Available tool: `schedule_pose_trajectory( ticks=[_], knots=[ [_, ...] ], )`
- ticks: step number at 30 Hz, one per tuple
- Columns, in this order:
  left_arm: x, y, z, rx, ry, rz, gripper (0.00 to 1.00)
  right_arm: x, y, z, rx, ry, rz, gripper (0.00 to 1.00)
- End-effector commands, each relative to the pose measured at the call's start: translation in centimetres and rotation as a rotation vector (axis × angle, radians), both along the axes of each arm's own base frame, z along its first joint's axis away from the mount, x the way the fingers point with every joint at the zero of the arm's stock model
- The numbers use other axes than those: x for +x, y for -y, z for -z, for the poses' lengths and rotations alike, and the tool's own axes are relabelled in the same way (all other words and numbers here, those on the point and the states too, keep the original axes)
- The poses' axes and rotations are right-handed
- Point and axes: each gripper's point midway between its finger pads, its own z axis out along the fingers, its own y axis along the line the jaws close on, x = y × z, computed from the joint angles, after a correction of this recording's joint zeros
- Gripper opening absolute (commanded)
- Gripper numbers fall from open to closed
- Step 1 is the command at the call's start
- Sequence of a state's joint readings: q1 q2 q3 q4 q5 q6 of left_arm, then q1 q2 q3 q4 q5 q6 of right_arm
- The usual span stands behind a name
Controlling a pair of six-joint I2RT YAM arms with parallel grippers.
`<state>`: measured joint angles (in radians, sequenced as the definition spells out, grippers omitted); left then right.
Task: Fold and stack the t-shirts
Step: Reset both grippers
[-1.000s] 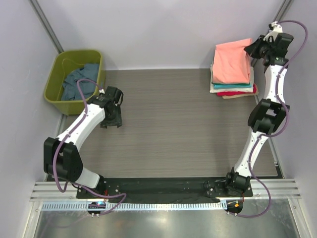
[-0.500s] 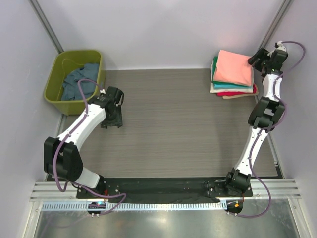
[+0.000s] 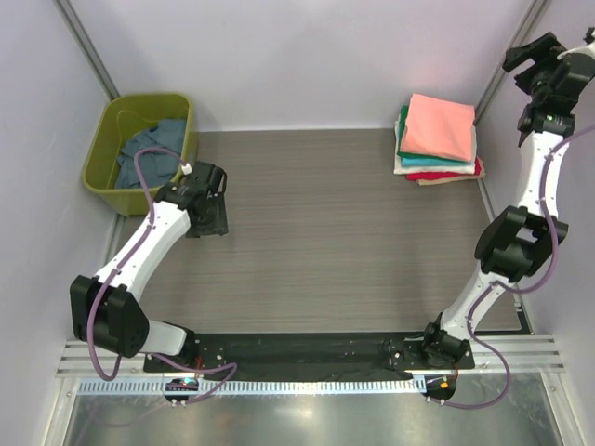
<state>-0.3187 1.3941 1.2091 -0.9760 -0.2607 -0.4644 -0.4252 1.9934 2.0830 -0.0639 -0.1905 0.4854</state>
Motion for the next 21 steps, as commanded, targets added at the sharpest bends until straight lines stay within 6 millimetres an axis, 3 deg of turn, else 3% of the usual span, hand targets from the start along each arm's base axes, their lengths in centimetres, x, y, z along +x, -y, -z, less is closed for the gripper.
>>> schedule_pose_trajectory(
  ticks=[1, 3, 5, 6, 9, 10, 12, 13, 14, 15, 16, 17, 18, 19, 20, 21],
  knots=[
    [0.6, 0.5, -1.8, -0.035, 0.079, 0.012, 0.57, -1.5, -6.7, -3.2, 0.038, 0.072, -0.141, 0.89],
    [0.6, 0.5, -2.0, -0.039, 0.088, 0.013, 0.57, -1.0, -10.5, -1.1, 0.03, 0.025, -0.214, 0.89],
    [0.5, 0.4, -2.1, -0.036, 0.089, 0.011, 0.56, -0.8, -13.0, 0.7, 0.055, -0.011, -0.269, 0.88],
    [0.6, 0.4, -2.3, -0.035, 0.094, 0.01, 0.56, -0.6, -16.0, 1.7, 0.067, -0.036, -0.351, 0.87],
    [0.6, 0.1, -2.5, -0.026, 0.107, 0.0, 0.56, -1.3, -20.3, 4.8, 0.07, -0.122, -0.431, 0.85],
    [0.6, -0.2, -3.0, -0.018, 0.124, -0.008, 0.57, -1.7, -23.3, 5.6, 0.066, -0.143, -0.466, 0.85],
    [0.6, -0.5, -3.4, -0.01, 0.145, -0.016, 0.57, -3.5, -26.3, 7.5, 0.035, -0.19, -0.493, 0.85],
    [0.5, -0.6, -3.6, -0.008, 0.154, -0.02, 0.57, -4.9, -30.8, 8.1, 0.017, -0.206, -0.564, 0.85],
    [0.5, -0.9, -4.1, 0.002, 0.172, -0.029, 0.58, -6.3, -32.5, 10.8, 0.011, -0.264, -0.588, 0.86],
    [0.5, -1.0, -4.4, 0.005, 0.185, -0.035, 0.58, -8.2, -34.3, 10.1, -0.006, -0.253, -0.613, 0.87],
    [0.5, -1.3, -4.6, 0.016, 0.194, -0.043, 0.59, -9.2, -35.5, 10.8, -0.01, -0.261, -0.604, 0.89],
    [0.5, -1.9, -5.2, 0.032, 0.222, -0.067, 0.6, -11.9, -39.1, 14.0, -0.03, -0.329, -0.677, 0.9],
    [0.4, -2.2, -5.5, 0.042, 0.235, -0.076, 0.62, -14.0, -40.0, 13.4, -0.049, -0.313, -0.696, 0.9],
    [0.4, -2.5, -5.9, 0.045, 0.253, -0.087, 0.66, -15.2, -40.4, 14.5, -0.069, -0.331, -0.684, 0.92],
    [0.3, -2.7, -6.2, 0.049, 0.268, -0.097, 0.69, -18.0, -41.6, 18.0, -0.087, -0.402, -0.726, 0.92],
    [0.1, -3.3, -6.9, 0.061, 0.296, -0.122, 0.75, -19.7, -41.4, 17.6, -0.083, -0.387, -0.733, 0.92]
  ],
)
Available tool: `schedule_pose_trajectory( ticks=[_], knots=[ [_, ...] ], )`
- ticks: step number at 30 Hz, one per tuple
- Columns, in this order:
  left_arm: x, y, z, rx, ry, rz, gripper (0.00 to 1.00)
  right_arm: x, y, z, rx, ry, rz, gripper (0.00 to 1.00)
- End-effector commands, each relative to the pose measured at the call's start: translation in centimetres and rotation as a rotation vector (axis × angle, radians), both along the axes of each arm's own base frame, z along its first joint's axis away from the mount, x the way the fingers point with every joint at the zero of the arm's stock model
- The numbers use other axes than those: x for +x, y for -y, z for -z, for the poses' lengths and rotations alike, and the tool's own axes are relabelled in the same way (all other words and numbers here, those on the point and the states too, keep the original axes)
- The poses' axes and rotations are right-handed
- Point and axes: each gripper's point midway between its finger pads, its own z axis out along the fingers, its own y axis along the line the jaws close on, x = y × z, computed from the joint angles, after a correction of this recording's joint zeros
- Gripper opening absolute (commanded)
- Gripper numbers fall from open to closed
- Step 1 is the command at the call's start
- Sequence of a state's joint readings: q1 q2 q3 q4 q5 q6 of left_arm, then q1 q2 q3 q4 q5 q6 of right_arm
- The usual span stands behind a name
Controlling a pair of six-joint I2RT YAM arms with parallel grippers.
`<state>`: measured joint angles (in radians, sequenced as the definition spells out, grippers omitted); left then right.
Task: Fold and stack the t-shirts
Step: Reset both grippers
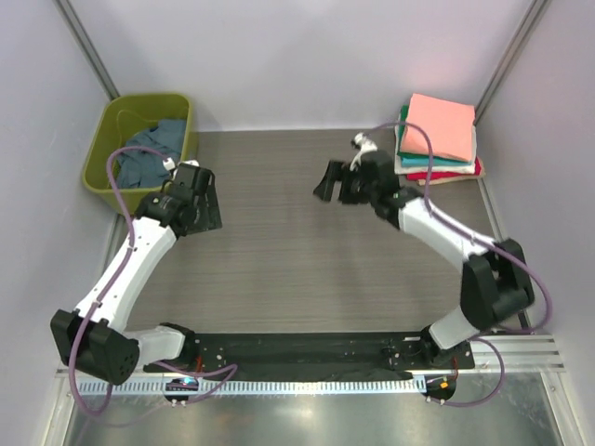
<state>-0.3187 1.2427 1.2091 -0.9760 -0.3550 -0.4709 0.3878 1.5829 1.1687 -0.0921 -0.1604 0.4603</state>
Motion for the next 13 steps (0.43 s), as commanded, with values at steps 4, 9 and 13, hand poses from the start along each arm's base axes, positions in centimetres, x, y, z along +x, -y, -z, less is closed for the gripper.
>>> schedule_pose_trajectory(
  ticks=[4, 9, 13],
  knots=[
    [-0.1, -2.9, -4.3, 0.054, 0.211, -0.13, 1.0, -9.3, 1.8, -1.4, 0.045, 0.089, -0.019, 0.94],
    [-1.1, -5.0, -6.7, 0.084, 0.32, -0.222, 1.0, -14.2, 3.4, 1.7, 0.069, 0.009, -0.018, 0.96],
    [-1.5, -6.2, -7.9, 0.069, 0.385, -0.274, 1.0, -15.3, 4.4, 0.9, 0.066, 0.05, 0.004, 0.99]
  ],
)
